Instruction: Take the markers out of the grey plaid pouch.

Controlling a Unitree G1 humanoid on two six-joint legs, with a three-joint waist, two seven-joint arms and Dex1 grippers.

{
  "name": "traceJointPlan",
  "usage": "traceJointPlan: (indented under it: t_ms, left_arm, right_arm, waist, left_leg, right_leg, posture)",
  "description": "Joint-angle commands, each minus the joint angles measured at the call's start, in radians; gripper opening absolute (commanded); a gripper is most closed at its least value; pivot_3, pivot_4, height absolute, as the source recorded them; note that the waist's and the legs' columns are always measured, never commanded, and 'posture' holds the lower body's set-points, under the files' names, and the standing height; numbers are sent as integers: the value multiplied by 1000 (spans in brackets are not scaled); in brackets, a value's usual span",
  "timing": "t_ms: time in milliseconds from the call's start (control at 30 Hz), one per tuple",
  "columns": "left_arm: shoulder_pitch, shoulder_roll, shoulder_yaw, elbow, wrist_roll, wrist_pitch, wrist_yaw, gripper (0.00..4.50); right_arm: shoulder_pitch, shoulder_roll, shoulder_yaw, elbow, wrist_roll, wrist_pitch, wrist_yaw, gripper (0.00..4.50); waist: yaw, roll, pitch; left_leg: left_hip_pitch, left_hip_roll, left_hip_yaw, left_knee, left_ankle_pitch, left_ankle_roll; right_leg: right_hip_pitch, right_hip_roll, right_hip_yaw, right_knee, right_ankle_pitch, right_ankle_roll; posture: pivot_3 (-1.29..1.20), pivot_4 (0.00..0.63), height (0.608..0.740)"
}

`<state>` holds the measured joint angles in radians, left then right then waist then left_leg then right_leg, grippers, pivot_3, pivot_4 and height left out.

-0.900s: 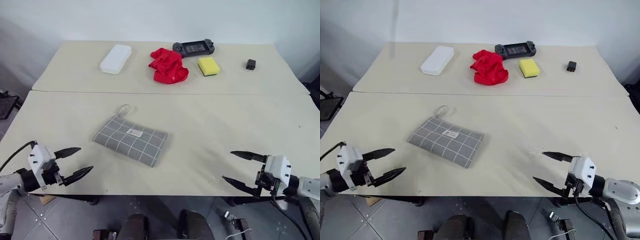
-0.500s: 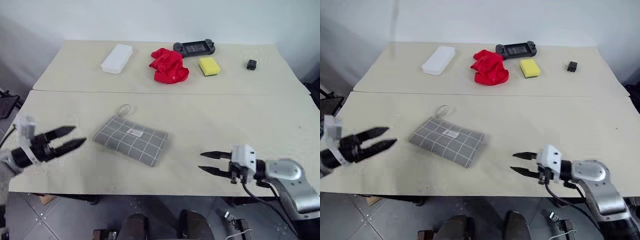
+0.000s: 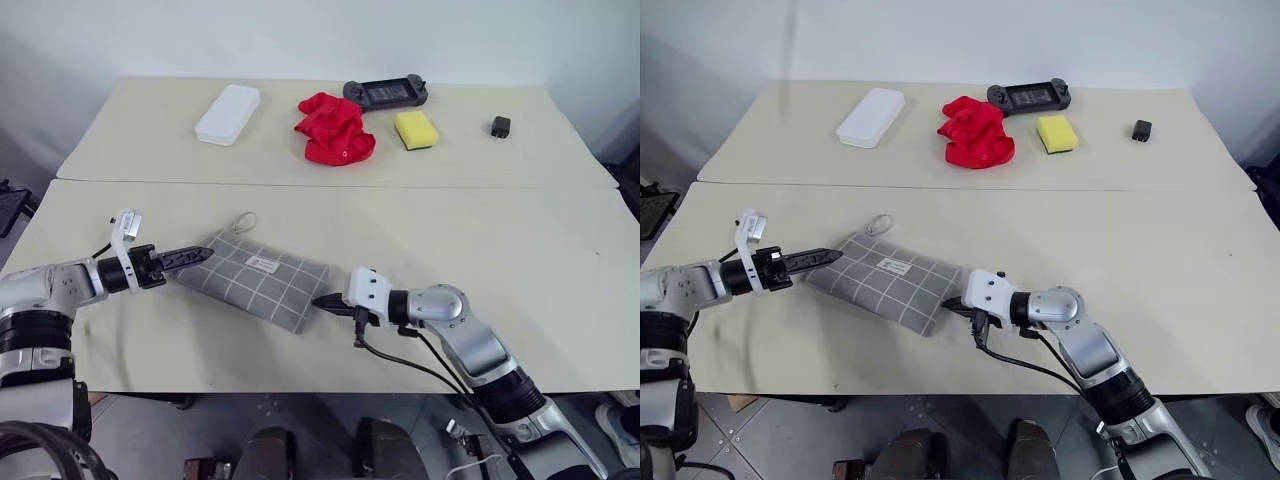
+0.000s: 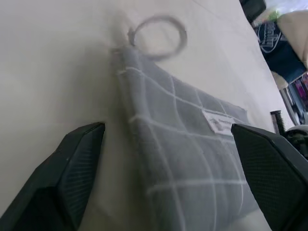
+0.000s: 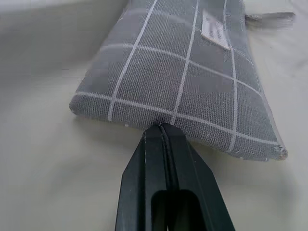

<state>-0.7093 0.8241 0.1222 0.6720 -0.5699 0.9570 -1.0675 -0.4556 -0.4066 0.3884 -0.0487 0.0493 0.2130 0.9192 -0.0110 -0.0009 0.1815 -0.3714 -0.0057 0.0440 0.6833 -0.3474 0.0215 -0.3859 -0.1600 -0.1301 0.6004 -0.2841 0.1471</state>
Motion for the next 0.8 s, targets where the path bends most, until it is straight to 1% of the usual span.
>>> traceJointPlan:
  t_ms: [33,67,133,200,267,333,433,467,567,633,733,800]
  left_arm:
    - [-14,-5,-29,-22,1,87,-44,4500]
    - [-13,-6,-38,-33,-1,110,-52,4500]
    - [32,4,-87,-157,-31,215,-76,4500]
    - [75,6,-98,-264,-63,298,-66,4500]
    - [117,-18,-61,-361,-102,385,-13,4500]
    - [148,-59,3,-444,-142,471,53,4500]
    - [186,-102,70,-544,-176,550,126,4500]
    - [198,-124,94,-585,-186,578,153,4500]
    - [252,-252,189,-734,-255,653,301,4500]
    - [294,-310,220,-804,-303,657,388,4500]
    - [347,-404,283,-877,-418,657,541,4500]
    - [389,-430,318,-917,-477,657,626,4500]
  right_arm:
    - [-19,0,0,7,-22,33,-14,18]
    - [-25,2,-1,11,-26,42,-16,18]
    - [-56,-15,-20,42,-38,57,-17,18]
    - [-83,-28,-35,71,-44,58,-16,18]
    - [-113,-44,-54,104,-44,44,-13,18]
    - [-138,-60,-67,135,-45,40,-8,18]
    - [-158,-72,-73,162,-51,36,-3,18]
    - [-164,-78,-76,172,-54,37,0,18]
    - [-191,-98,-79,214,-73,31,2,18]
    - [-204,-108,-79,238,-88,24,-7,18]
    - [-216,-132,-100,280,-103,-22,-23,18]
    - [-219,-144,-119,300,-99,-50,-27,18]
  waist:
    - [-4,0,0]
    - [-8,0,0]
    - [-13,0,0]
    - [-15,0,0]
    - [-16,0,0]
    - [-15,0,0]
    - [-16,0,0]
    - [-17,0,0]
    - [-16,0,0]
    - [-15,0,0]
    - [-14,0,0]
    - [-14,0,0]
  left_leg:
    - [0,0,0,0,0,0]
    - [0,0,0,0,0,0]
    - [0,0,-1,0,0,0]
    - [1,0,-1,0,0,0]
    - [1,0,-1,0,0,0]
    - [1,2,-2,0,0,0]
    - [1,2,-3,0,0,0]
    - [1,1,-2,0,0,0]
    - [1,2,-2,0,0,0]
    - [1,2,-3,1,0,0]
    - [1,2,-4,1,0,0]
    - [1,2,-4,1,0,0]
  right_leg:
    - [0,0,0,0,0,0]
    - [0,0,0,0,0,0]
    - [0,0,1,1,0,0]
    - [0,-1,2,1,0,0]
    - [-1,-1,3,2,0,0]
    - [-1,-1,4,2,0,0]
    - [-1,-1,4,2,0,0]
    - [-1,-1,4,2,0,0]
    - [-1,-1,5,3,0,0]
    - [-1,-3,5,3,0,0]
    - [-1,-4,5,3,0,0]
    - [0,-4,6,3,0,0]
  posture:
    - [0,150,740]
    - [0,150,740]
    - [0,150,740]
    - [0,150,740]
    - [0,150,740]
    - [0,150,740]
    - [0,150,740]
    - [0,150,740]
    - [0,150,740]
    - [0,150,740]
    - [0,150,740]
    - [0,150,740]
